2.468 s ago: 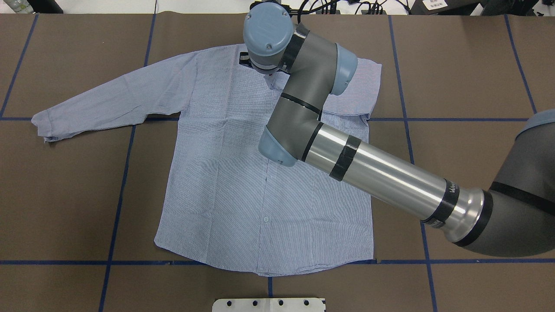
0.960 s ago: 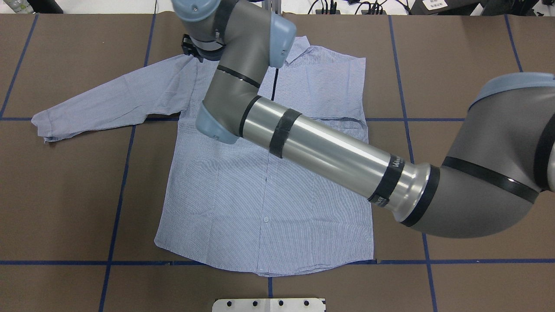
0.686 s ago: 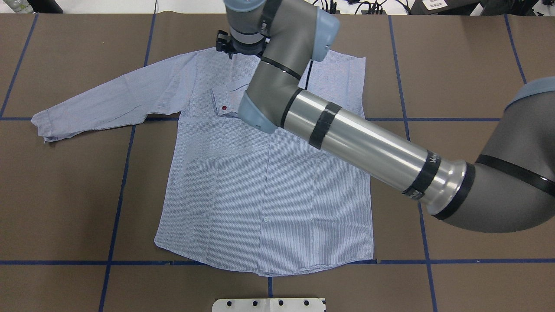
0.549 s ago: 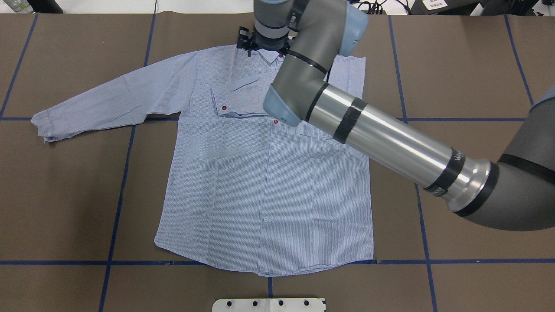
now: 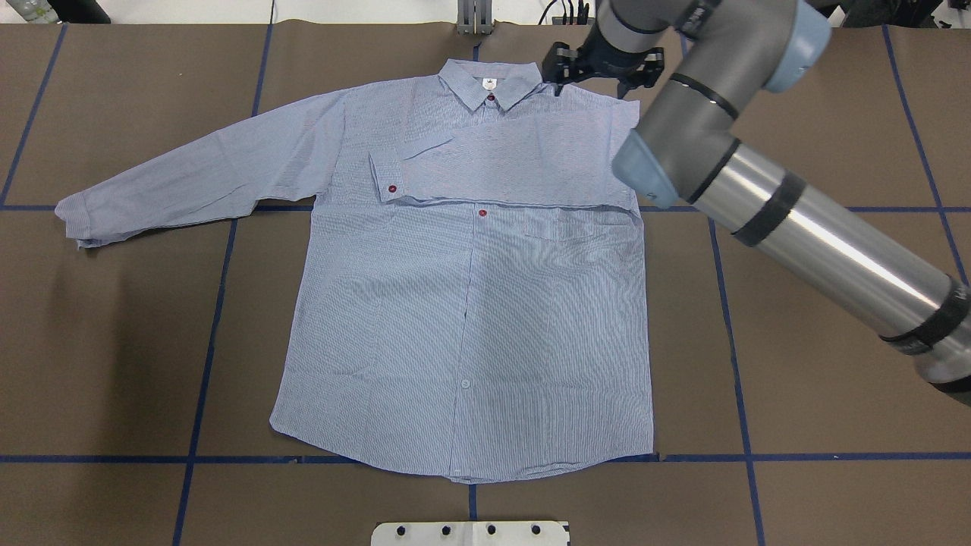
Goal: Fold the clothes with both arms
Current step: 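Carry the sleeve across the shirt front toward the collar, release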
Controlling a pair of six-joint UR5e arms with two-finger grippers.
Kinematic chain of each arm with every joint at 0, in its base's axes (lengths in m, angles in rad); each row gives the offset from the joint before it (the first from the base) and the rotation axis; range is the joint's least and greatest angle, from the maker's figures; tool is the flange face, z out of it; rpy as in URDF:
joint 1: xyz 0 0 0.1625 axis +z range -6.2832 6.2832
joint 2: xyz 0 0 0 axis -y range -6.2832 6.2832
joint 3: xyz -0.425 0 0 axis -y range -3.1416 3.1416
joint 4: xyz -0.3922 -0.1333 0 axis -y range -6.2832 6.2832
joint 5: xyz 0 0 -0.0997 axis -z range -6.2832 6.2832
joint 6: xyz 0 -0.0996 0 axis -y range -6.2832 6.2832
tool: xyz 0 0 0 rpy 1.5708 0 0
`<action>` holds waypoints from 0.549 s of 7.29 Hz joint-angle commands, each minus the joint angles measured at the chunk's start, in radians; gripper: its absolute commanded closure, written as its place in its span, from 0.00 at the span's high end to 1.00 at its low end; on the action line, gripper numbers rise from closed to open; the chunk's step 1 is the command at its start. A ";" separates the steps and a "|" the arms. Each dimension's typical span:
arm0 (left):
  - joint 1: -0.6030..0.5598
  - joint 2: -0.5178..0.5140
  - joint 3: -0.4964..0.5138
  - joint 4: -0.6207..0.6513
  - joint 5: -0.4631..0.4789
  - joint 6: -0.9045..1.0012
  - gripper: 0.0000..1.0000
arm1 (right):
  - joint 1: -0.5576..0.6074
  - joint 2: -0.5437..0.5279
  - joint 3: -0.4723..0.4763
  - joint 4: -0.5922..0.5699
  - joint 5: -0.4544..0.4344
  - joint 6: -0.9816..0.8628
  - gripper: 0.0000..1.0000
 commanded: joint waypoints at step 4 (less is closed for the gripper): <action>0.188 -0.017 0.095 -0.257 0.094 -0.419 0.89 | 0.068 -0.201 0.152 0.031 0.054 -0.087 1.00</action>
